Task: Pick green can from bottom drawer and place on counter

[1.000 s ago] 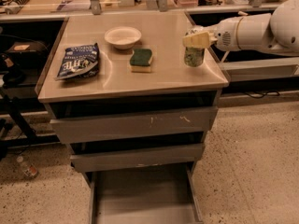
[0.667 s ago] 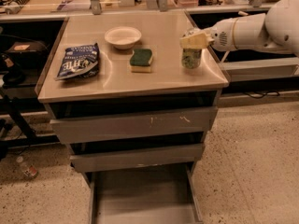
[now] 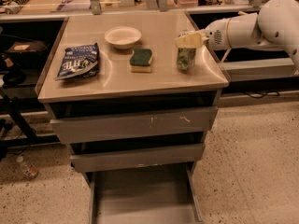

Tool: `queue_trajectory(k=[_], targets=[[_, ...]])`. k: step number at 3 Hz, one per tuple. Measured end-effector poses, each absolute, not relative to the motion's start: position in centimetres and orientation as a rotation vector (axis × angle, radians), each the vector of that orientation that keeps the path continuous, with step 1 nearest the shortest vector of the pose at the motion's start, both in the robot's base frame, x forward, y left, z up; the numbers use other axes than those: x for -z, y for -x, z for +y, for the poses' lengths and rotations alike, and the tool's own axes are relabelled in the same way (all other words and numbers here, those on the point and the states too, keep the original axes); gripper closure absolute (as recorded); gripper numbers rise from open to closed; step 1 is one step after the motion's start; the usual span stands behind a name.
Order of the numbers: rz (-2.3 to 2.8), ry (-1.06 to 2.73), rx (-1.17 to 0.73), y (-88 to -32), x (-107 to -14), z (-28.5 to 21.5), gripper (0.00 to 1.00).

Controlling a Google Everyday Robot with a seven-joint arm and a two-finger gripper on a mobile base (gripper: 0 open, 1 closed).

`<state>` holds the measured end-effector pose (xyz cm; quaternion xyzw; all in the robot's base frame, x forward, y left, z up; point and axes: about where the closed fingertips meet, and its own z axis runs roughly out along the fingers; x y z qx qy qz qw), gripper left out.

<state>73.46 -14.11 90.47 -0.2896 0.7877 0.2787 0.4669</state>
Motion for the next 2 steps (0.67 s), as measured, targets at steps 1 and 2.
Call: queue_trajectory(k=[1, 2], targets=[[1.933, 0.690, -0.726, -73.77, -89.88, -13.82, 1.00], [1.934, 0.677, -0.751, -73.99, -89.10, -13.60, 1.00]])
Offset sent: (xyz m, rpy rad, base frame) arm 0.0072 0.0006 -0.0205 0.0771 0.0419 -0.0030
